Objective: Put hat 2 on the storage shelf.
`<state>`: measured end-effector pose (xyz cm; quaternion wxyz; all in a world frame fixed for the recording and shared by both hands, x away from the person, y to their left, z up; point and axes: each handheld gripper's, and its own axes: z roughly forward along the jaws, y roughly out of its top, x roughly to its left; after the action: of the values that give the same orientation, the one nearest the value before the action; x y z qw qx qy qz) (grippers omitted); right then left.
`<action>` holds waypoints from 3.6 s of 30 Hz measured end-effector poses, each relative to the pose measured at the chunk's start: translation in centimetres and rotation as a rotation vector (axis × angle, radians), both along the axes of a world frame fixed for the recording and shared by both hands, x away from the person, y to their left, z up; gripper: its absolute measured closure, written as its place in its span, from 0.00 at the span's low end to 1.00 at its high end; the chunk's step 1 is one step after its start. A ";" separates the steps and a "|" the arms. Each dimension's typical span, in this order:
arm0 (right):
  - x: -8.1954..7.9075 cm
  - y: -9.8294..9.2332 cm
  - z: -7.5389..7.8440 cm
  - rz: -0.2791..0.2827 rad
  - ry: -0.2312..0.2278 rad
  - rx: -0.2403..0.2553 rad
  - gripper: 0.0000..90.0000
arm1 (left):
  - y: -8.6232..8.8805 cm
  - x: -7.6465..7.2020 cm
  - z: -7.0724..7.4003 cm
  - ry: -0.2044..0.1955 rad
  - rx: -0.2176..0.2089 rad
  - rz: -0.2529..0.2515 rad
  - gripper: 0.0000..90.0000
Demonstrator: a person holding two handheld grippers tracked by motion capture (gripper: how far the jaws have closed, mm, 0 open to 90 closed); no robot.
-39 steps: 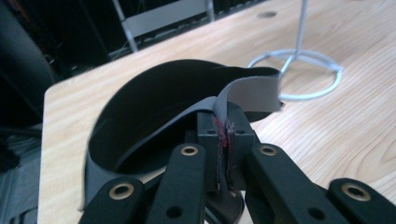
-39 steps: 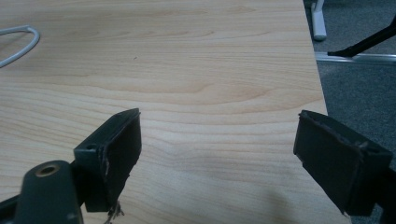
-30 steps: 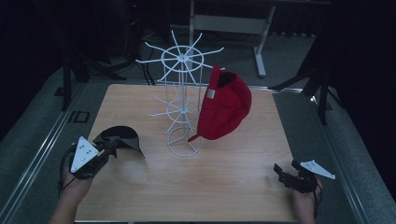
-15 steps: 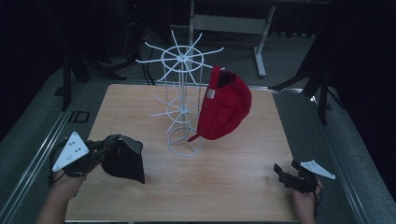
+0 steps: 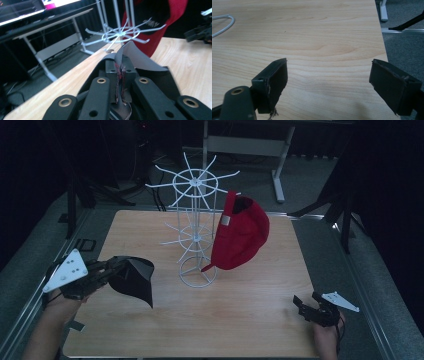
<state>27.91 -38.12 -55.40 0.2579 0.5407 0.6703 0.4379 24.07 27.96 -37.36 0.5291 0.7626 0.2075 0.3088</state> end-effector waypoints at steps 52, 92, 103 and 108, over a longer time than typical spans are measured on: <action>0.1 0.0 0.0 0.003 0.002 -0.004 0.16 | -8.2 1.7 16.0 -0.186 -0.011 -0.192 0.98; 0.0 -0.1 0.0 0.008 0.002 0.004 0.16 | -9.4 6.3 14.0 -0.066 0.003 -0.070 0.97; 0.0 -0.1 0.0 0.006 0.001 0.005 0.16 | -8.8 6.1 12.3 -0.028 0.005 -0.087 0.84; 0.0 -0.1 0.0 0.006 0.000 0.005 0.16 | -8.8 5.8 11.5 -0.014 0.016 -0.097 0.75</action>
<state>27.89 -38.20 -55.41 0.2554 0.5393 0.6709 0.4403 29.84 19.12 -25.89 0.5386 0.7740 0.1642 0.2897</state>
